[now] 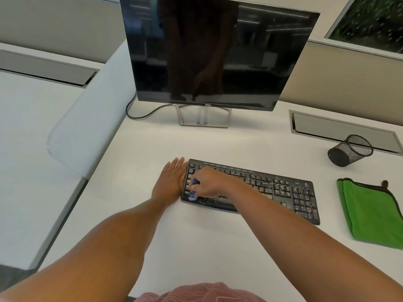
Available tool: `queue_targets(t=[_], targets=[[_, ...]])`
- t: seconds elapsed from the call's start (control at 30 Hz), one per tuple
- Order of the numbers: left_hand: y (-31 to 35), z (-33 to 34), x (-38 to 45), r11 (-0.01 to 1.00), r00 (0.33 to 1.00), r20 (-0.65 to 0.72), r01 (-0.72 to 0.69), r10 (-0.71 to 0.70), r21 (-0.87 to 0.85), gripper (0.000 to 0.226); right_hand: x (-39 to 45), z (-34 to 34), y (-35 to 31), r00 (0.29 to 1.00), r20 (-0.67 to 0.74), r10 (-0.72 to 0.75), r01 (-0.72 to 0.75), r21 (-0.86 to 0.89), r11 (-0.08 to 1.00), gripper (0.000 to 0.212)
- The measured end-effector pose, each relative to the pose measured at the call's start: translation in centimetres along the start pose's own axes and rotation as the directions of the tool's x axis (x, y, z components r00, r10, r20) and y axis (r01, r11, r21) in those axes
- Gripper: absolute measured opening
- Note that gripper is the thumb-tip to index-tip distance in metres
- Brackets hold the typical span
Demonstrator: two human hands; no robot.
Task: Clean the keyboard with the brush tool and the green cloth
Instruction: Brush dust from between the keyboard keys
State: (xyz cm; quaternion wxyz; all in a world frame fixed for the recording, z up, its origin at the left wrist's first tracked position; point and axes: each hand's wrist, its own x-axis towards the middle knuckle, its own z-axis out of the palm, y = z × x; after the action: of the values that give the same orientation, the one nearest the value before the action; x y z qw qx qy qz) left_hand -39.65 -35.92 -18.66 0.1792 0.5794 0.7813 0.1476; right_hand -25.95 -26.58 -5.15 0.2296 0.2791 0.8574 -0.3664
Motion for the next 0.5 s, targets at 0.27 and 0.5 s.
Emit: queue_targets(t=[0.27,0.5], targets=[[0.0,-0.1,-0.1,1.000,1.000,0.000,-0.002,0.002,-0.013,0.078,0.7,-0.6,0.1,0.999,0.016,0.028,-0.027,-0.014,1.000,0.026],[0.1,-0.2,-0.1,1.000,1.000,-0.012,-0.006,0.006,-0.030,0.077,0.7,-1.0,0.7,0.997,0.049,0.055,-0.053,-0.036,0.998,0.024]])
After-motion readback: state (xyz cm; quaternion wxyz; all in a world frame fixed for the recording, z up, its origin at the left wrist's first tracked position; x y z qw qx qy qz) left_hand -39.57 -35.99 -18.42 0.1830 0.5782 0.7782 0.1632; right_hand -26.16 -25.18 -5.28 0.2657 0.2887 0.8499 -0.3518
